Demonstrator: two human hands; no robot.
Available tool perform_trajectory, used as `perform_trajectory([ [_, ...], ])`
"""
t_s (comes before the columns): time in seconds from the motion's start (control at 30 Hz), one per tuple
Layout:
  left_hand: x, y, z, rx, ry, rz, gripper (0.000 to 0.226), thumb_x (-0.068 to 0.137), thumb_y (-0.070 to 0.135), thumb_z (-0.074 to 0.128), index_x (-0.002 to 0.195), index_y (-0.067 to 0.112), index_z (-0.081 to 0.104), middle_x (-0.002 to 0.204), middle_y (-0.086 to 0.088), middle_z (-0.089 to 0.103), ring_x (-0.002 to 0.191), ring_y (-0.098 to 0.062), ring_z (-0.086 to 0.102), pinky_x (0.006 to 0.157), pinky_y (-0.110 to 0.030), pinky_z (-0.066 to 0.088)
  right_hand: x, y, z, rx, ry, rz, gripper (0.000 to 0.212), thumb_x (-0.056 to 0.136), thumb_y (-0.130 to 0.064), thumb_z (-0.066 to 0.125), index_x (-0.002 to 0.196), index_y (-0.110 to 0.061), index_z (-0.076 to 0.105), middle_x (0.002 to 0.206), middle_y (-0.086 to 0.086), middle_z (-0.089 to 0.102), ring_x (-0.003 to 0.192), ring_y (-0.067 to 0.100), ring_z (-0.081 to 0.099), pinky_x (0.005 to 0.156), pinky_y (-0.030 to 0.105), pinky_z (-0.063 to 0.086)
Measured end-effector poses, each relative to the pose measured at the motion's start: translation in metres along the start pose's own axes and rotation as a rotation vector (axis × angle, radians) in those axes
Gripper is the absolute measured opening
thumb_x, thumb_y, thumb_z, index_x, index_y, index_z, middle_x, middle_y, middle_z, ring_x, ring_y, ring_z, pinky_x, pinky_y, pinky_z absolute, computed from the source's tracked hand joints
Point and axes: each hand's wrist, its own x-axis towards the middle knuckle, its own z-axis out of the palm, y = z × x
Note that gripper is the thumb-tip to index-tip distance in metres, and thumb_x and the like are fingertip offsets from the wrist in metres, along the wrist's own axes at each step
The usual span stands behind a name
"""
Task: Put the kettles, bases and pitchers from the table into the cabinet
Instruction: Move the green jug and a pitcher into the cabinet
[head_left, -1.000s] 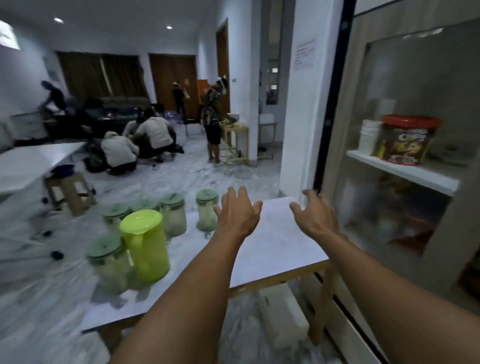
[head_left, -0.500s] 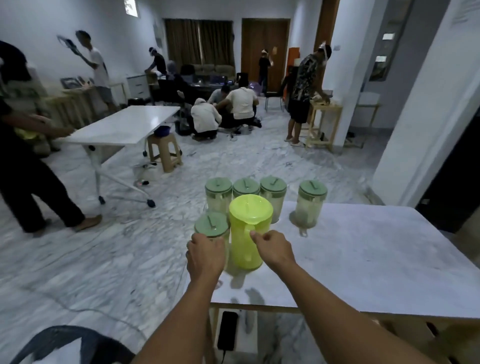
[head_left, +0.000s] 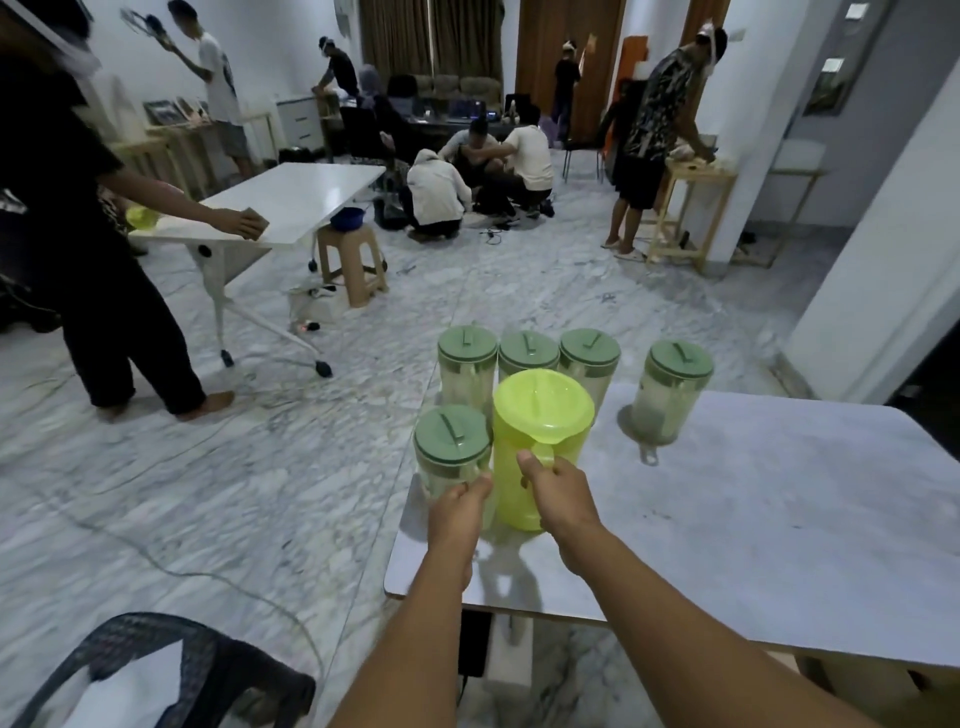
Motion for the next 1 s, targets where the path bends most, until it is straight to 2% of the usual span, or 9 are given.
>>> perform_trajectory([
  [0.07, 0.006, -0.001, 0.006, -0.066, -0.019, -0.045, 0.018, 0.095, 0.039, 0.058, 0.096, 0.022, 0.059, 0.093, -0.002, 0.062, 0.095, -0.024, 0.056, 0.084, -0.038, 0.046, 0.001, 0.001, -0.001, 0.004, -0.018, 0.001, 0.044, 0.093, -0.046, 0.056, 0.122, -0.013, 0.061, 0.124, 0.009, 0.064, 0.105, 0.025, 0.055, 0.092, 0.042, 0.046],
  [0.13, 0.012, -0.004, 0.012, -0.063, -0.007, -0.054, 0.022, 0.096, 0.037, 0.056, 0.099, 0.016, 0.062, 0.093, -0.006, 0.062, 0.089, -0.025, 0.055, 0.079, -0.036, 0.045, 0.002, 0.003, -0.003, 0.008, -0.026, 0.006, 0.043, 0.095, -0.043, 0.055, 0.123, -0.012, 0.061, 0.124, 0.008, 0.063, 0.108, 0.025, 0.055, 0.093, 0.042, 0.046],
  [0.37, 0.006, 0.004, 0.002, 0.069, 0.122, 0.122, 0.037, 0.097, 0.037, 0.05, 0.096, 0.005, 0.069, 0.094, -0.012, 0.07, 0.09, -0.032, 0.065, 0.085, -0.043, 0.053, -0.011, -0.004, -0.024, 0.07, 0.027, -0.004, 0.036, 0.1, -0.031, 0.051, 0.124, -0.006, 0.061, 0.117, 0.005, 0.061, 0.104, 0.022, 0.049, 0.087, 0.033, 0.036],
  [0.5, -0.011, 0.032, 0.001, 0.02, 0.059, 0.222, 0.043, 0.096, 0.044, 0.043, 0.098, 0.009, 0.068, 0.092, -0.012, 0.072, 0.084, -0.029, 0.067, 0.079, -0.041, 0.052, -0.027, -0.024, -0.048, 0.082, 0.112, -0.077, 0.034, 0.098, -0.032, 0.051, 0.109, -0.003, 0.064, 0.112, 0.009, 0.064, 0.1, 0.026, 0.054, 0.081, 0.035, 0.039],
  [0.57, -0.031, 0.055, 0.01, -0.016, 0.03, 0.282, 0.04, 0.099, 0.042, 0.038, 0.087, 0.014, 0.065, 0.084, -0.011, 0.071, 0.077, -0.027, 0.069, 0.078, -0.039, 0.054, -0.041, -0.042, -0.068, 0.126, 0.192, -0.13, 0.035, 0.098, -0.034, 0.051, 0.103, -0.002, 0.064, 0.1, 0.009, 0.067, 0.093, 0.026, 0.057, 0.078, 0.036, 0.041],
  [0.67, -0.065, 0.088, 0.036, -0.032, -0.036, 0.376, 0.04, 0.101, 0.042, 0.034, 0.078, 0.018, 0.057, 0.078, -0.011, 0.067, 0.065, -0.024, 0.065, 0.076, -0.04, 0.054, -0.07, -0.072, -0.113, 0.237, 0.358, -0.193, 0.035, 0.097, -0.035, 0.052, 0.075, -0.01, 0.062, 0.076, 0.008, 0.064, 0.076, 0.026, 0.058, 0.076, 0.037, 0.044],
  [0.77, -0.107, 0.112, 0.078, -0.044, -0.148, 0.452, 0.04, 0.101, 0.044, 0.031, 0.08, 0.02, 0.055, 0.076, -0.011, 0.067, 0.068, -0.026, 0.063, 0.076, -0.041, 0.054, -0.107, -0.091, -0.172, 0.311, 0.588, -0.252, 0.046, 0.094, -0.042, 0.053, 0.057, -0.013, 0.054, 0.059, 0.007, 0.058, 0.064, 0.028, 0.057, 0.071, 0.044, 0.048],
  [0.9, -0.178, 0.129, 0.158, -0.028, -0.38, 0.528, 0.049, 0.102, 0.051, 0.026, 0.097, 0.014, 0.058, 0.08, -0.012, 0.065, 0.068, -0.024, 0.057, 0.07, -0.035, 0.046, -0.169, -0.096, -0.263, 0.312, 0.968, -0.269, 0.051, 0.082, -0.061, 0.047, 0.065, -0.016, 0.06, 0.076, 0.013, 0.066, 0.075, 0.032, 0.062, 0.079, 0.049, 0.053],
  [1.0, -0.249, 0.126, 0.225, -0.047, -0.602, 0.564, 0.053, 0.1, 0.054, 0.028, 0.09, 0.014, 0.061, 0.073, -0.01, 0.061, 0.062, -0.023, 0.053, 0.066, -0.034, 0.042, -0.234, -0.095, -0.337, 0.275, 1.278, -0.304, 0.058, 0.091, -0.054, 0.047, 0.089, -0.001, 0.071, 0.094, 0.024, 0.069, 0.09, 0.037, 0.064, 0.077, 0.042, 0.047],
])
